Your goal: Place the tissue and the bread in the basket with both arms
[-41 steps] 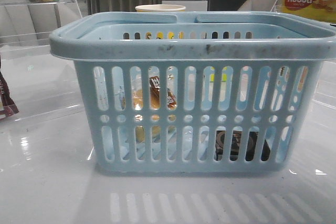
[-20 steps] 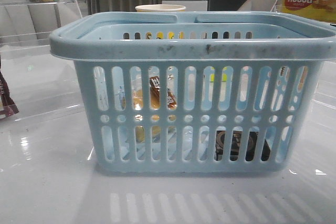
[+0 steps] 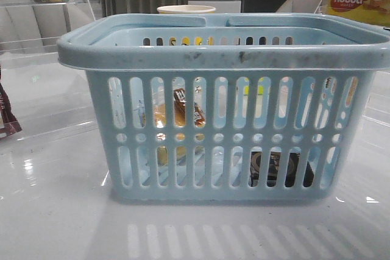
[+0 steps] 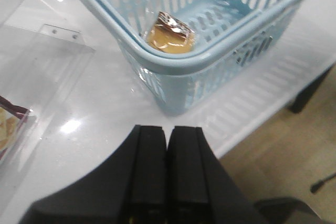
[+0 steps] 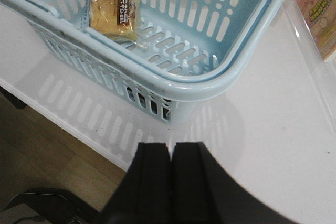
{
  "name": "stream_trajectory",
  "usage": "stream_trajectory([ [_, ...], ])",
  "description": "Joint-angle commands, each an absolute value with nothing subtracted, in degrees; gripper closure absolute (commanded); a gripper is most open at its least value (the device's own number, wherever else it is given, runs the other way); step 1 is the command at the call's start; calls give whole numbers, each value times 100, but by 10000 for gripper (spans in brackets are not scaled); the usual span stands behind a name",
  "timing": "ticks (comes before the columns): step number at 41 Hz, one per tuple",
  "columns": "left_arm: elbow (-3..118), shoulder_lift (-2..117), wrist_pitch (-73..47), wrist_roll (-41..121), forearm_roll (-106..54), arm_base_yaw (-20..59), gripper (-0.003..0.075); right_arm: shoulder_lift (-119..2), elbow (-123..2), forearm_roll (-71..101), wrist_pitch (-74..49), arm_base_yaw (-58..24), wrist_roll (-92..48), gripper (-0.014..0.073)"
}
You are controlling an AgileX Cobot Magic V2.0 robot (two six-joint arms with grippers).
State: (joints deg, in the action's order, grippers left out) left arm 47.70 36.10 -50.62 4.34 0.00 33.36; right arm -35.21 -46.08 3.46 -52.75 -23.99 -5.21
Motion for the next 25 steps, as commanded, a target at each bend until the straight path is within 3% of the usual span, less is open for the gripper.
stream_trajectory([
  [1,4366,3248,-3496,427,-81,2712,627,-3533,-4748,328,-4937,-2405,-585,538],
  [10,2504,2107,-1378,427,-220,1263,627,-3533,-4748,328,-4937,-2405,-585,538],
  [25,649,172,-661,427,-342,296,627,-3533,-4748,328,-4937,-2405,-585,538],
])
